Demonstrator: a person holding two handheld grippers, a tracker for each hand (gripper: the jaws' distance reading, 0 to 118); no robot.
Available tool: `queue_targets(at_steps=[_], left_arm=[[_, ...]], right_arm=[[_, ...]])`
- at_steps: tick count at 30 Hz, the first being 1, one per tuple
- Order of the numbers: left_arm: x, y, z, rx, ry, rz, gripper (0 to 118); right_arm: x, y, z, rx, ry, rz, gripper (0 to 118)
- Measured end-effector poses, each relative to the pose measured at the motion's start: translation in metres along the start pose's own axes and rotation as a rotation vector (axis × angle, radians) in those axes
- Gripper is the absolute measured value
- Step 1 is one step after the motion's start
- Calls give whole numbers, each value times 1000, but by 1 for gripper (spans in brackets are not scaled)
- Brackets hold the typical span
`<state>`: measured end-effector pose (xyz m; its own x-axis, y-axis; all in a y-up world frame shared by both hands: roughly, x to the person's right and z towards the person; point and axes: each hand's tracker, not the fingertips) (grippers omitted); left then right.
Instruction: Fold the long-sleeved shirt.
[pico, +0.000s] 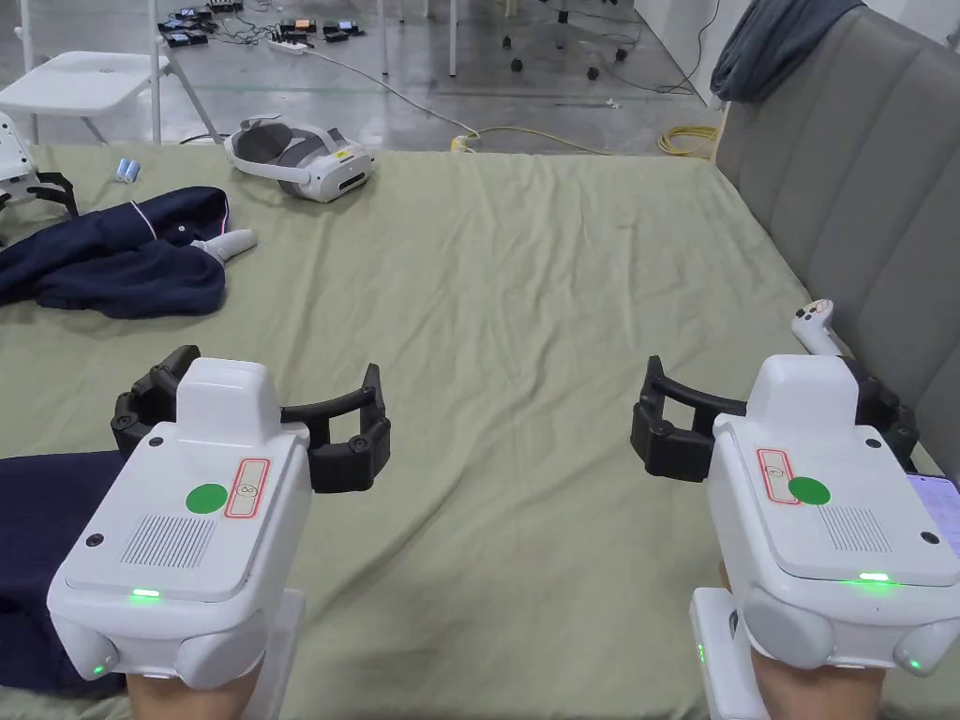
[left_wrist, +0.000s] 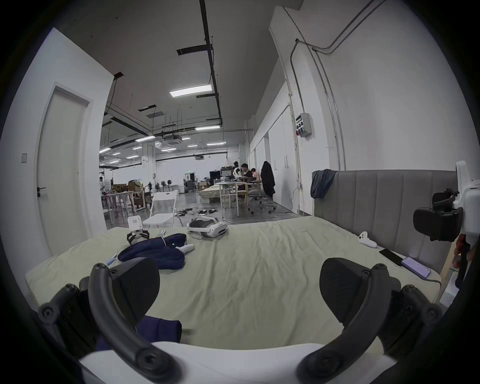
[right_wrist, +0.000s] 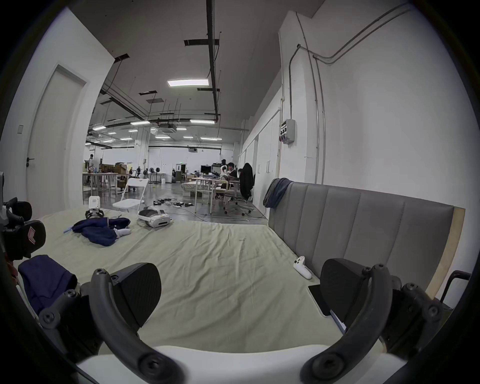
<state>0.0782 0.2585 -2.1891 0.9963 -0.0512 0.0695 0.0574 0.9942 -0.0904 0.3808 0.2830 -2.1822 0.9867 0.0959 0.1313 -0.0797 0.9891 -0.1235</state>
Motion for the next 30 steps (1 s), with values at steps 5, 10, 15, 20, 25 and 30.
queue_targets(at_steps=[5,10,15,20,25,30], left_arm=[[0,4,3,-3,1,-1,111],[3,7,3,5,7,-7,111],[5,5,-1,8,23,-10,111],[5,6,0,10,28,-15,111],[4,7,1,7,30,-15,111],[4,8,1,8,25,-7,111]], right_arm=[[2,-2,-1,2,-6,-7,118],[2,-2,-1,0,-9,-12,118],[2,0,0,0,-8,-6,118],[1,0,0,7,-6,-6,118],[-1,2,2,8,-11,1,118],[-2,5,5,11,-9,4,118]])
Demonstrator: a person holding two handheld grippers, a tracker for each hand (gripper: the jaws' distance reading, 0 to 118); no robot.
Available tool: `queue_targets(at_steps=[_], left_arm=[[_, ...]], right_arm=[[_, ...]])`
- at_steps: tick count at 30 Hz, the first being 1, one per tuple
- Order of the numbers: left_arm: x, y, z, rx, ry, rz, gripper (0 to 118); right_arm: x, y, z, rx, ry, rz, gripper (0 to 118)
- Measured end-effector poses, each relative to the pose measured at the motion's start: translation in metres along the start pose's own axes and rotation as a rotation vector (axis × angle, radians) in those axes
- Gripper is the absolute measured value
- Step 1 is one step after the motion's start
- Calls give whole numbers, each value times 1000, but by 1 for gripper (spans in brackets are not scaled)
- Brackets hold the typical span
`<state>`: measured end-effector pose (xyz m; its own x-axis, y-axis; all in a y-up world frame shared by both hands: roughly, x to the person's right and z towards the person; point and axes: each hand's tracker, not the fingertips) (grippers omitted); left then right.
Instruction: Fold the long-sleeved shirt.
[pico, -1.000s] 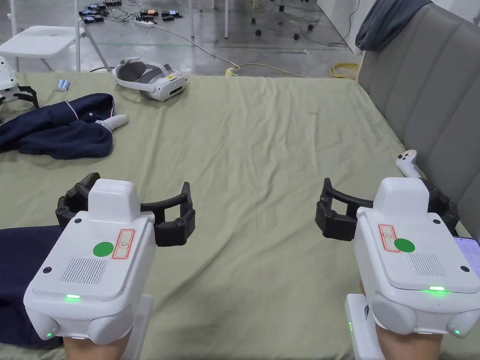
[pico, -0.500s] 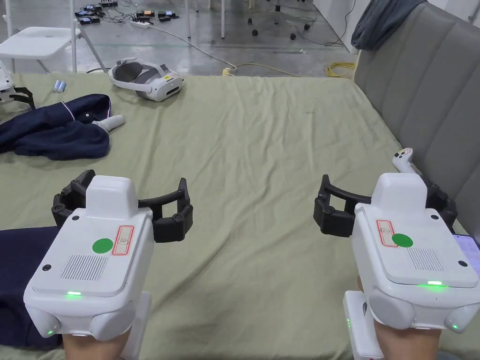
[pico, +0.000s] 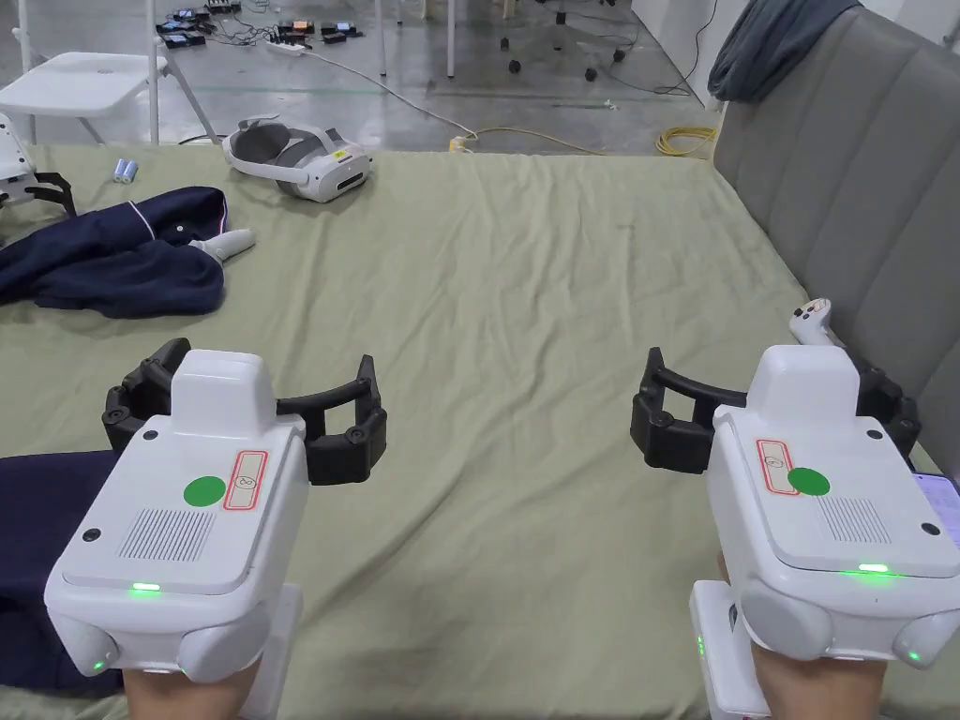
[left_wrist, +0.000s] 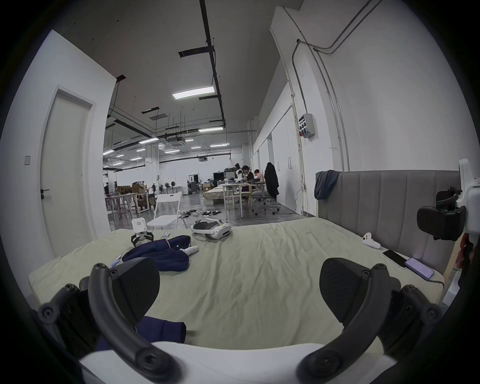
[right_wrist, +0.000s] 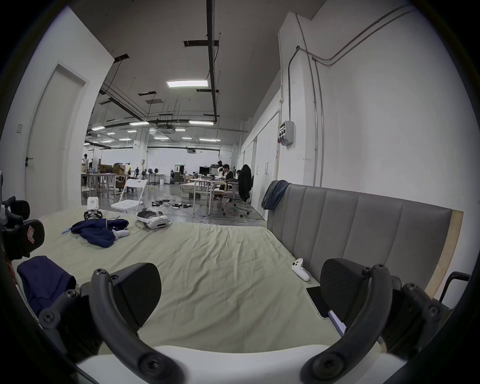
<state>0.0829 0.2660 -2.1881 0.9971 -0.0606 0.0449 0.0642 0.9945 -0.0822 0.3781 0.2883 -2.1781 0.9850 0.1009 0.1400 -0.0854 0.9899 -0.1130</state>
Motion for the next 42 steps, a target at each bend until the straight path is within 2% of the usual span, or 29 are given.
queue_targets(at_steps=[15,20,42], left_arm=[[4,1,1,1,-1,-9,111],[5,1,1,-5,2,-6,111],[5,0,0,6,18,5,111]], right_arm=[[-1,1,3,3,-6,7,118],[2,0,3,18,-2,-13,118],[0,-5,1,3,12,8,118]])
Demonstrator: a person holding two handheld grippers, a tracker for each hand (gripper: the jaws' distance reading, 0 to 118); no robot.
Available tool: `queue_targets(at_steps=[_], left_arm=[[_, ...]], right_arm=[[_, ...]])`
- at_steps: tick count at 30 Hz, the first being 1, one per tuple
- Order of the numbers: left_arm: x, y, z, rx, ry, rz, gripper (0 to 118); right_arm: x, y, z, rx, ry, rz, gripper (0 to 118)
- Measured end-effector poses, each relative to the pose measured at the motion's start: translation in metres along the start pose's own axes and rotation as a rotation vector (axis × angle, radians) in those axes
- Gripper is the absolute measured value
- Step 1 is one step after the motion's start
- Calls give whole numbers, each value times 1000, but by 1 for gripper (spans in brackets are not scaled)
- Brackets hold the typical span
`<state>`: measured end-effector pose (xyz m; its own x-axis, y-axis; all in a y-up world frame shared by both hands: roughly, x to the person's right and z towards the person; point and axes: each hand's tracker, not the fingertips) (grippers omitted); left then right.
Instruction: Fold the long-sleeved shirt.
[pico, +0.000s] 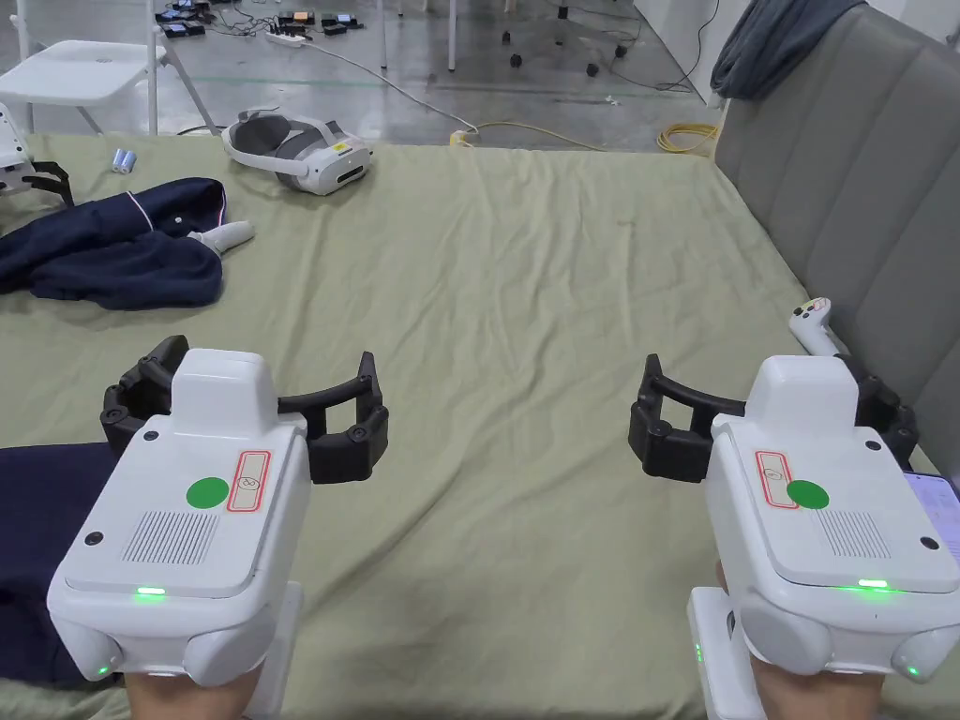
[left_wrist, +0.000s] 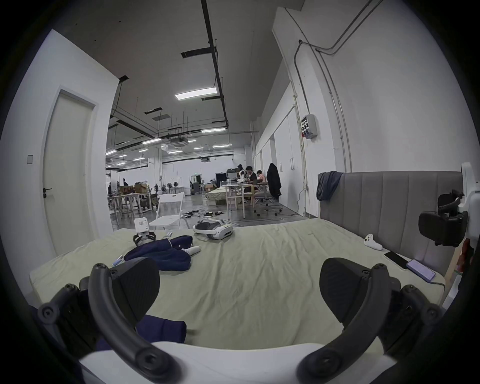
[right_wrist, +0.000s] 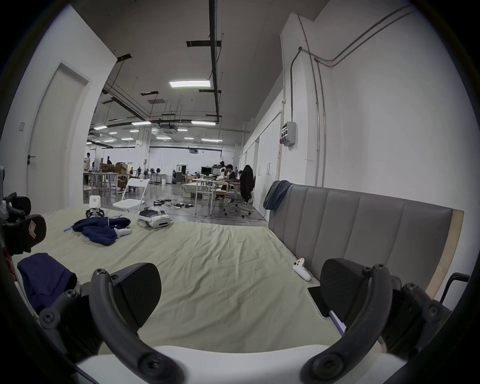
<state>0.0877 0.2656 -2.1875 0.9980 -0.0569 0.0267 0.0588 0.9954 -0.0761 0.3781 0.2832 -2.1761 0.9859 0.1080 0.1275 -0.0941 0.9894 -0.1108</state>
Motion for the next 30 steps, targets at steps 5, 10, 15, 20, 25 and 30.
queue_targets(at_steps=[5,10,15,20,25,30], left_arm=[[-2,-1,0,2,-4,8,111],[-2,-3,0,-3,-4,9,111],[-3,-3,1,0,-11,11,111],[-3,-4,0,-5,-15,16,111],[-3,-5,1,-7,-16,12,111],[-5,-4,1,-11,-11,10,111]], right_arm=[[0,0,0,-4,5,3,118],[0,1,1,-2,6,6,118],[0,2,4,0,0,15,118],[-2,4,3,-33,-7,3,118],[-5,3,-7,-134,44,-67,118],[5,6,-11,-241,152,-243,118]])
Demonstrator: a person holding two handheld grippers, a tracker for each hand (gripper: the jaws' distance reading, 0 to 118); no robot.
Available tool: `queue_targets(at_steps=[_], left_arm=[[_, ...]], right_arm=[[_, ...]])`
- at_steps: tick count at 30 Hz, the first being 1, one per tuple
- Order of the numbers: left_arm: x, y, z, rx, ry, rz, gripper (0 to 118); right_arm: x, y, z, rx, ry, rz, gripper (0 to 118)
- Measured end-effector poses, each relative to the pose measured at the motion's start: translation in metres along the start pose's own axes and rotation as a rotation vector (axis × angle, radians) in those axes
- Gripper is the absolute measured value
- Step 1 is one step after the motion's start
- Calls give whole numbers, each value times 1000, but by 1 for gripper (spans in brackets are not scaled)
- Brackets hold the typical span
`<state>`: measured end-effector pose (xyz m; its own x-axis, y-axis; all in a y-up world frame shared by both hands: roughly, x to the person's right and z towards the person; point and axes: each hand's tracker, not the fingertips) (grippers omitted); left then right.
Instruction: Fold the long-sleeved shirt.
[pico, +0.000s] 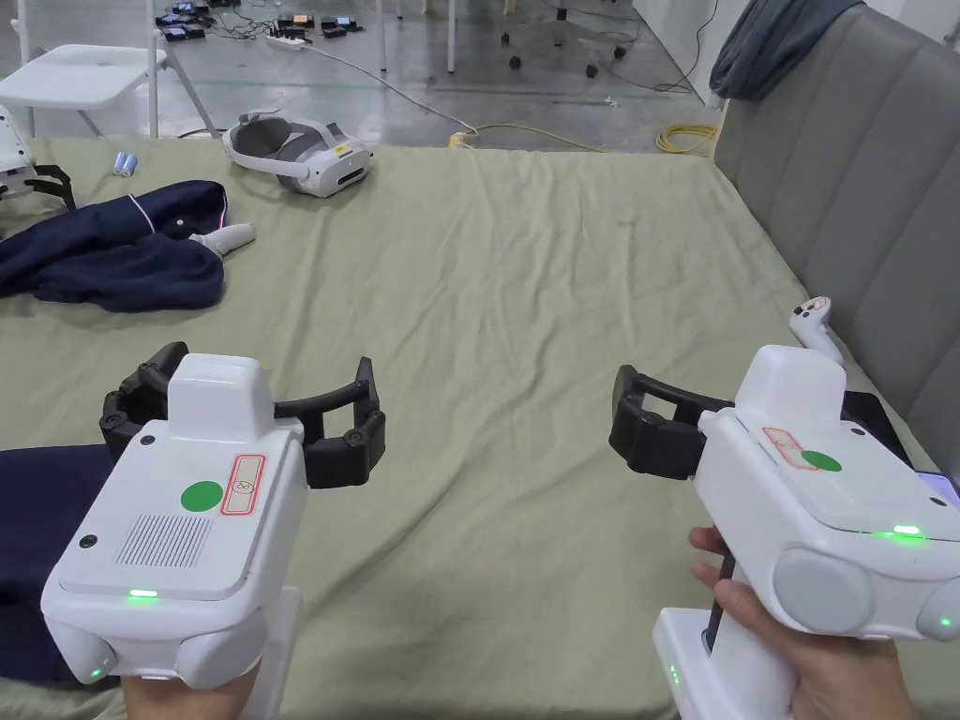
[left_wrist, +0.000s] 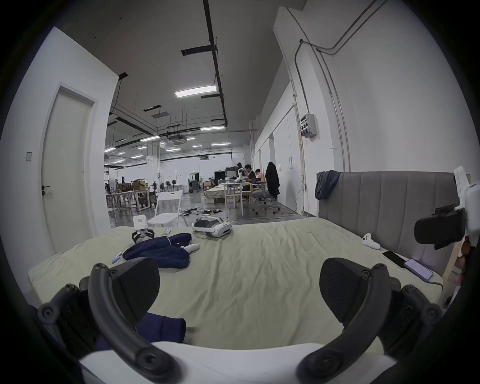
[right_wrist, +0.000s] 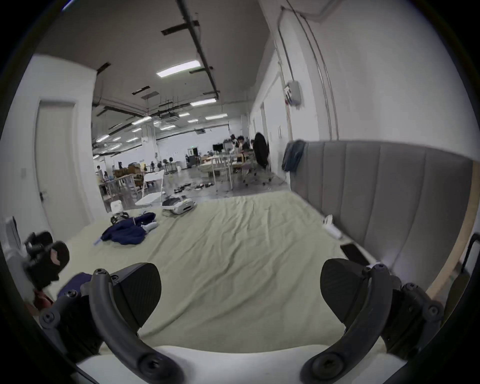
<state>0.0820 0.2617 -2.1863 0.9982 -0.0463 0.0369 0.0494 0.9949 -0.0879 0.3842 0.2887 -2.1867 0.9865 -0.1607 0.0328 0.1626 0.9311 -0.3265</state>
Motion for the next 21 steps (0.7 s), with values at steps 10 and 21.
queue_targets(at_steps=[10,21], left_arm=[[-3,2,-3,2,9,11,111],[3,5,0,1,-6,-3,111]], right_arm=[[-9,17,5,-37,-98,17,118],[-5,17,9,-45,-118,-17,118]])
